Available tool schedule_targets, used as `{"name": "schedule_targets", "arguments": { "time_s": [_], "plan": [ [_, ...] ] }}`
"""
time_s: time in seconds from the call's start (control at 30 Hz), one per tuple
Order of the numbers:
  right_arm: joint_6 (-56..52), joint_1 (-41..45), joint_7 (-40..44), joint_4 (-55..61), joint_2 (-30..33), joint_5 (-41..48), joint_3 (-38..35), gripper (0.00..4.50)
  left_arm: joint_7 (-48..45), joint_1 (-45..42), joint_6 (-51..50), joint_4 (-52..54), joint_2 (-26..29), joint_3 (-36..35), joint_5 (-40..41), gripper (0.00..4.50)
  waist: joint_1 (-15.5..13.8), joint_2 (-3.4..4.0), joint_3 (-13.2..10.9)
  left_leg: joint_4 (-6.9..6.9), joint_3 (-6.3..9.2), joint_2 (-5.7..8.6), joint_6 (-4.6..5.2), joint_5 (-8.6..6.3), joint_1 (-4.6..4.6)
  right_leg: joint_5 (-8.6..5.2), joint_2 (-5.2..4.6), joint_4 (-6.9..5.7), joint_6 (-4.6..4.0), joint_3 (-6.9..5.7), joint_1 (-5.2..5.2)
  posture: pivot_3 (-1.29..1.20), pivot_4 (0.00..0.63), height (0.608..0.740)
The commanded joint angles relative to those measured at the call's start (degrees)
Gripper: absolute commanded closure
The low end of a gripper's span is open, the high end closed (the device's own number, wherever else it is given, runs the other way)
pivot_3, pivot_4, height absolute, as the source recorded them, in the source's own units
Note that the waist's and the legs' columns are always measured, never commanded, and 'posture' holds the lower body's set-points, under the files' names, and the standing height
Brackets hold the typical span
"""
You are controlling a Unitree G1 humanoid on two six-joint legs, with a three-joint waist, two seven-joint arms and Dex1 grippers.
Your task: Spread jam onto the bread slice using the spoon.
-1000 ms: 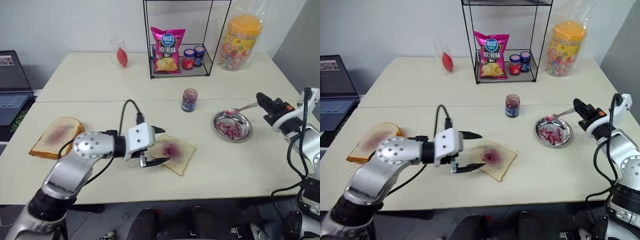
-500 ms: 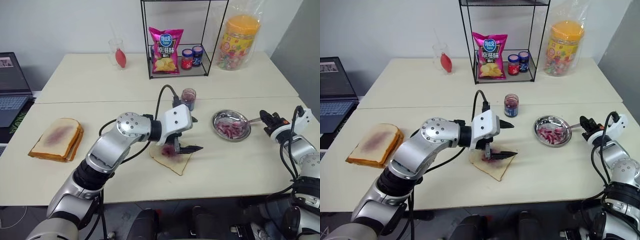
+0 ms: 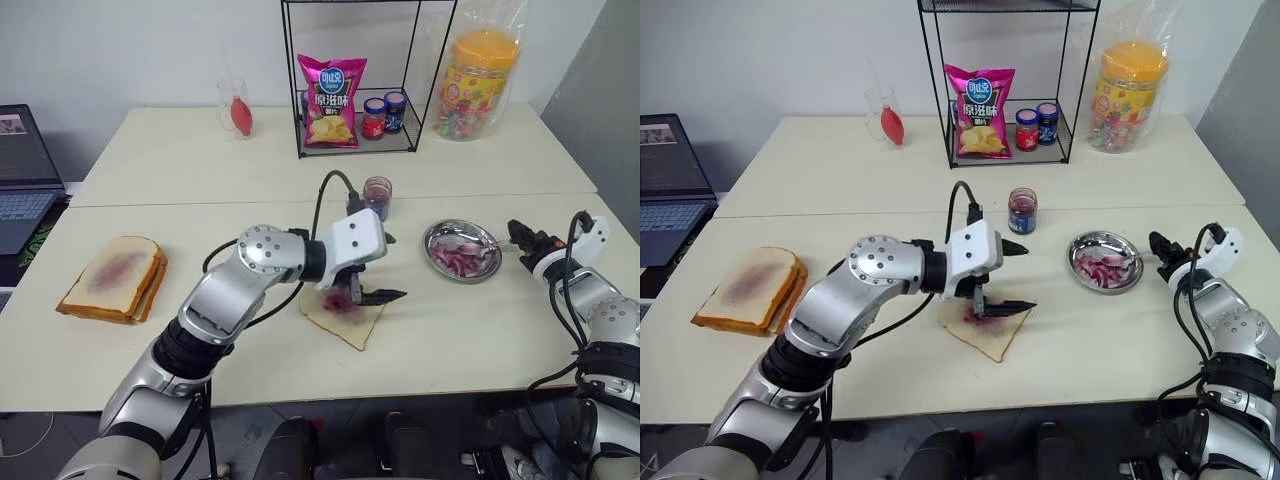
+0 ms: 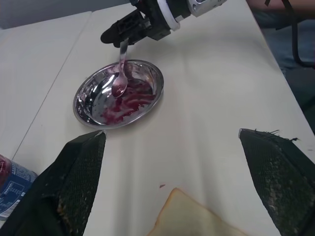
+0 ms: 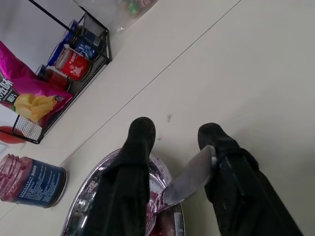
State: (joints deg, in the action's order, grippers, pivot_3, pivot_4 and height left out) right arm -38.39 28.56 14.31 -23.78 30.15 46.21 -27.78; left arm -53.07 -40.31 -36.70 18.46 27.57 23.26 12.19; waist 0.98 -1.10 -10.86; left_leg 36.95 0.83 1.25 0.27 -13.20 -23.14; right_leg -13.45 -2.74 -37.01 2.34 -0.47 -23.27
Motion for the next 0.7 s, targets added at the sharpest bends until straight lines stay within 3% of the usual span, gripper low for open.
{"name": "schedule_targets", "arguments": {
  "time_s": [0.03, 0.33, 0.47, 0.6, 0.7],
  "plan": [
    [3.6, -1.9, 3.6, 6.8, 2.3, -6.6, 4.9, 1.84, 0.3, -0.4, 2.3, 0.3, -0.5, 0.3, -1.1, 0.00, 0.0, 0.00, 0.0, 0.00, 0.00, 0.00, 0.00, 0.00, 0.00, -0.01, 0.00, 0.00, 0.01, 0.00, 0.00, 0.00, 0.150, 0.740],
    [18.3, -6.1, 10.8, 8.2, 6.1, -23.5, 15.2, 0.06, 0.2, -0.2, 3.7, -0.5, -1.0, 0.3, -2.1, 0.00, 0.0, 0.00, 0.0, 0.02, -0.03, 0.03, 0.00, 0.00, 0.03, -0.05, -0.01, -0.01, 0.10, -0.04, 0.00, 0.00, 0.150, 0.740],
    [23.1, -5.5, 8.0, 5.4, 5.6, -27.7, 14.3, 0.06, 0.1, 0.1, 3.9, -0.6, -1.0, 0.2, -2.4, 0.00, 0.0, 0.00, 0.0, 0.02, -0.03, 0.02, -0.01, 0.00, 0.05, -0.05, -0.01, -0.02, 0.09, -0.04, 0.00, 0.00, 0.150, 0.740],
    [18.8, -2.5, 6.4, 5.7, 0.6, -17.9, 5.5, 0.06, 0.2, 0.2, 4.1, -0.6, -1.0, 0.1, -2.7, 0.00, 0.0, 0.00, 0.0, 0.04, -0.06, 0.02, -0.01, 0.01, 0.07, 0.00, -0.02, -0.05, 0.01, 0.00, 0.01, 0.00, 0.150, 0.740],
    [16.0, -2.2, 6.7, 6.8, -0.5, -15.0, 3.2, 0.06, 0.0, 0.3, 4.4, -0.7, -0.8, 0.1, -2.8, 0.00, 0.0, 0.00, 0.0, 0.03, -0.02, 0.00, -0.02, 0.01, 0.09, 0.06, -0.02, -0.08, -0.09, 0.00, 0.02, 0.00, 0.150, 0.740]
  ]
}}
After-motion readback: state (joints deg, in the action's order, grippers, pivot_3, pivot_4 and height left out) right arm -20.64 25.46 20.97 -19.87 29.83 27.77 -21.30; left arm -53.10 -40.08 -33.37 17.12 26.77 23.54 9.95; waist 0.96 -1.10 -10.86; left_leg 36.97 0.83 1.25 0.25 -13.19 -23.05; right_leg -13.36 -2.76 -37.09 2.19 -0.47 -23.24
